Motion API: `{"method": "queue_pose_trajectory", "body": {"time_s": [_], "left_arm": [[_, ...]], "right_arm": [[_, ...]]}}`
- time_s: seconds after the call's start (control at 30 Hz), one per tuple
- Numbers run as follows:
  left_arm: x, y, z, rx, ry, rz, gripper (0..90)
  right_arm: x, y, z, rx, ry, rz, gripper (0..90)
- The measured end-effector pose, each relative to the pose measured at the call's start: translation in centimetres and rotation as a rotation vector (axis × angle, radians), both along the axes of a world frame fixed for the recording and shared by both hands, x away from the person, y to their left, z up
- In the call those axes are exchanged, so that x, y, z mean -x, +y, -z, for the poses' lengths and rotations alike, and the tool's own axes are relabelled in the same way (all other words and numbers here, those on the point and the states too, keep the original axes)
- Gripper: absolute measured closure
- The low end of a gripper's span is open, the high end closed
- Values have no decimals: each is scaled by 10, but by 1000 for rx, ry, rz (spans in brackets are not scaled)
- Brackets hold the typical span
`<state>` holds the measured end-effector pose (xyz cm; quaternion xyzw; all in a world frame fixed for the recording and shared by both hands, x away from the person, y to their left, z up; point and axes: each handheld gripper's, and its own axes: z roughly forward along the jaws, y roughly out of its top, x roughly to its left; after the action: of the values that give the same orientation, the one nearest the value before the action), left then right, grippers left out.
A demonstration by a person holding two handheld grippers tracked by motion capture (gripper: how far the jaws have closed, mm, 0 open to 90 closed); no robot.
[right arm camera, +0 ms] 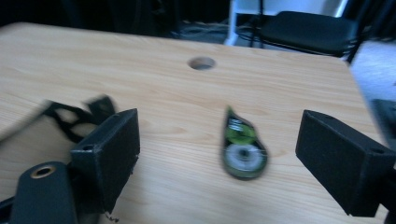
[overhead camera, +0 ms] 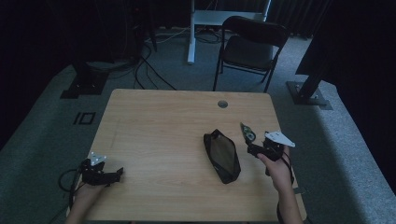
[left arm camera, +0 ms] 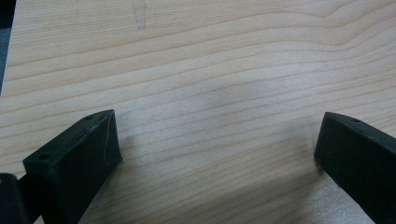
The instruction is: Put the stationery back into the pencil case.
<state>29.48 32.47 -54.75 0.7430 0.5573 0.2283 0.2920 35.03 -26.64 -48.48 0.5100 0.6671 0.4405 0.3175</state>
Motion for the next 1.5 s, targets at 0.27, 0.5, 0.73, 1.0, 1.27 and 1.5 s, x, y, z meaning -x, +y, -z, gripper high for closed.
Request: {"method": "queue_pose_trajectory", "body": {"time_s": [0.27,0.5,0.73,1.0,1.27,1.5], "left_arm": [[0,0,0,0,0,0,4],[0,0,0,0,0,0,4],[0,0,0,0,0,0,4],[0,0,0,0,0,0,4],[0,0,0,1,0,0,4],[0,0,0,0,0,0,4]], "right_arm": [[-26,-6,11,-9,39,34,135],[-51,-7,17,-8,73,34,136],[-70,-1,27,7,106,15,149],[-90,-1,42,28,154,9,148],[-102,-4,49,49,183,23,149],[-108,-2,57,46,212,19,173]]}}
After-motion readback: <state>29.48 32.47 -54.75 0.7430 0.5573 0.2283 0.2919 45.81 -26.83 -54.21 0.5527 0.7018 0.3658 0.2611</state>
